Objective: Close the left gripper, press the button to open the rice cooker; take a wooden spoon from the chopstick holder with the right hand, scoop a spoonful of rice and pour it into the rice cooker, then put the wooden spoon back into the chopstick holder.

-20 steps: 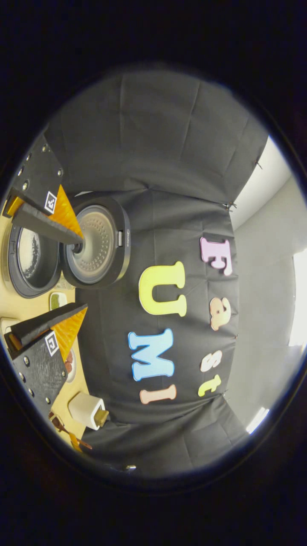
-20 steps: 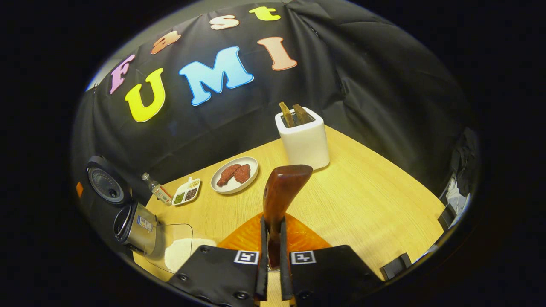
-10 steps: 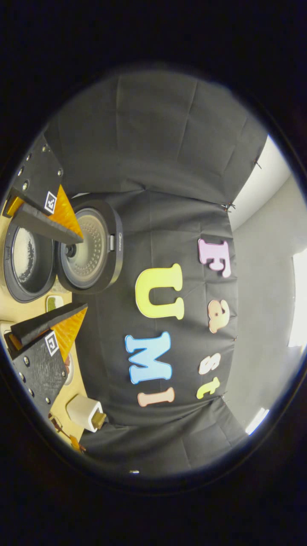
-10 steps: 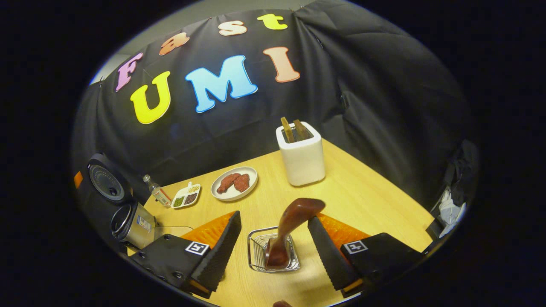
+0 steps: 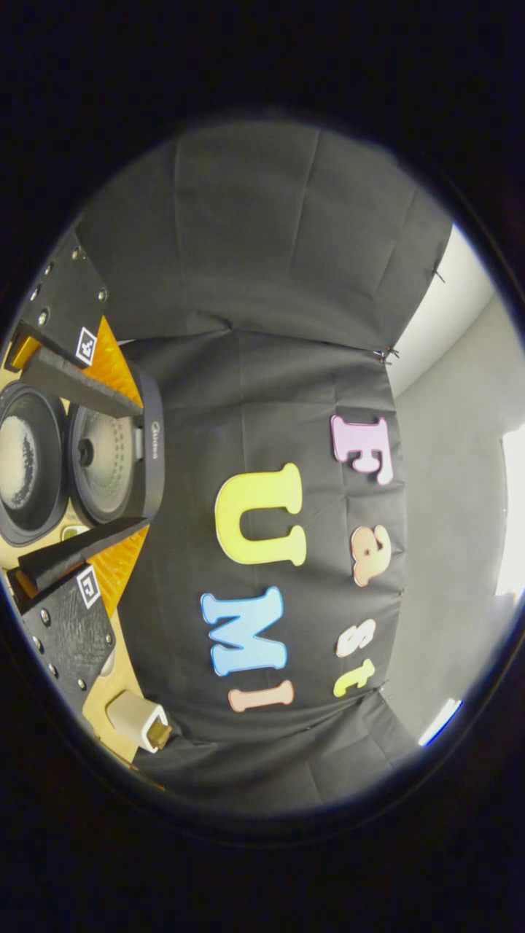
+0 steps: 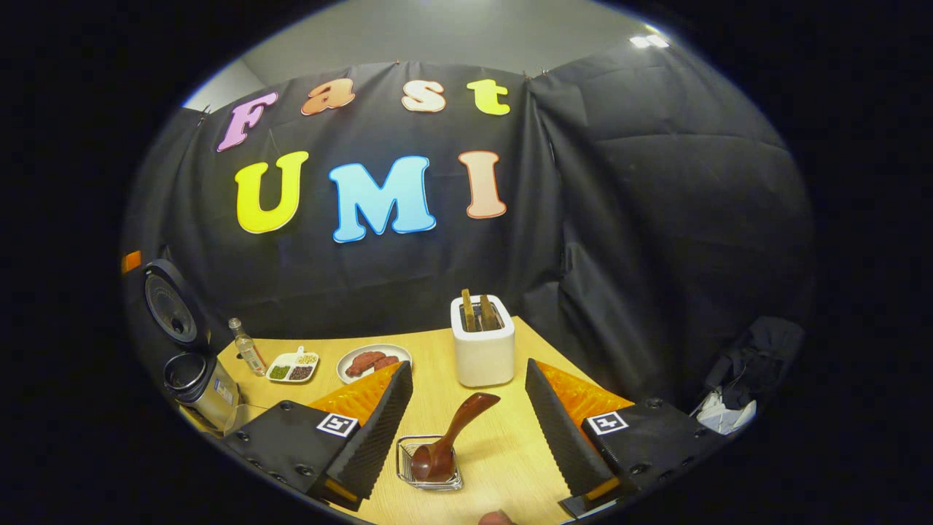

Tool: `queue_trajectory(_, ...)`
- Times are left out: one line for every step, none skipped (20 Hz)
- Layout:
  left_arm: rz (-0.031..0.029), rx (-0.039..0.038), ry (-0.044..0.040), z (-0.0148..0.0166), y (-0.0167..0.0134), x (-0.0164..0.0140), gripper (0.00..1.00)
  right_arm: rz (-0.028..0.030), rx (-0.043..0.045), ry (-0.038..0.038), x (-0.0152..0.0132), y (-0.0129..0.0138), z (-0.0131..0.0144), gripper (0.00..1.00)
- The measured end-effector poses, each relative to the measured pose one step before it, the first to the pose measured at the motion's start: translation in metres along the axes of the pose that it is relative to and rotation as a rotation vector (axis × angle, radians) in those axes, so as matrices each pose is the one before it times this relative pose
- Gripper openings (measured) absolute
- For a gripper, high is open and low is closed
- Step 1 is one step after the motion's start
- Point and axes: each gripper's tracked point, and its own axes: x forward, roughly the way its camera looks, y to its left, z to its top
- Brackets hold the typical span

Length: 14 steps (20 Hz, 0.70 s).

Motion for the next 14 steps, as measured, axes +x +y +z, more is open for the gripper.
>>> queue_trajectory(0.00189,-0.00144,0.00583,0.00439,0.00491,0.01143,0.83,-0.00523,-0.00172,-0.01116,-0.00352,0.00035,0.00382,0.98)
queue_trajectory(-0.0052,-0.00216,0.00962,0.00086,0.00175,0.01118,0.83,-0.00452,-0.00522,-0.00774,-0.00167,0.00082,0.00024,0.98)
queue_trajectory(-0.00456,-0.00004,0.01709,0.00045,0.00311,0.01069,0.83,-0.00673,-0.00632,-0.00341,-0.00148,0.00043,-0.00038,0.98)
queue_trajectory(-0.00241,-0.00128,0.01305,0.00023,0.00158,0.01327,0.84,-0.00456,-0.00526,-0.00031,-0.0013,0.00063,-0.00179,0.98)
queue_trajectory(-0.00279,-0.0024,0.01508,0.00037,0.00316,0.01247,0.83,-0.00371,-0.00209,0.0024,-0.00111,0.00075,-0.00112,0.98)
queue_trajectory(-0.00018,-0.0068,0.01186,0.0012,0.00251,0.00965,0.83,-0.00289,0.00083,0.00322,-0.00206,0.00039,-0.00247,0.98)
queue_trajectory(-0.0022,-0.00996,0.00786,0.00062,0.00445,0.00996,0.83,-0.00301,0.00021,0.00232,-0.002,0.00006,-0.00182,0.98)
queue_trajectory(0.00258,-0.00728,0.00441,0.00148,0.00321,0.00931,0.83,-0.00388,-0.00064,0.00247,-0.0005,0.00063,-0.00191,0.98)
queue_trajectory(0.00372,-0.00371,0.0081,0.00016,0.00346,0.00952,0.83,-0.00387,-0.00132,0.00245,-0.00117,-0.00031,-0.00129,0.98)
queue_trajectory(0.0004,-0.0017,0.00814,-0.00187,0.00173,0.00909,0.83,-0.00441,0.00011,0.00047,-0.00088,-0.00024,-0.00075,0.98)
queue_trajectory(-0.00059,-0.00213,0.01254,-0.00186,0.00108,0.00921,0.83,-0.00013,0.00135,0.00048,-0.00105,0.00076,0.00026,0.98)
queue_trajectory(-0.00412,-0.00025,0.01566,-0.00551,-0.00023,0.00628,0.83,-0.00054,0.00206,0.0,-0.00048,0.00104,-0.00035,0.98)
queue_trajectory(-0.00062,0.0003,0.01289,-0.00475,0.0002,0.0087,0.83,-0.00073,-0.00015,-0.00035,-0.00062,0.0008,0.00032,0.98)
queue_trajectory(0.00419,-0.00258,0.02146,-0.00819,0.00072,0.00673,0.83,-0.0004,-0.00114,-0.00249,-0.00081,-0.00017,-0.00036,0.98)
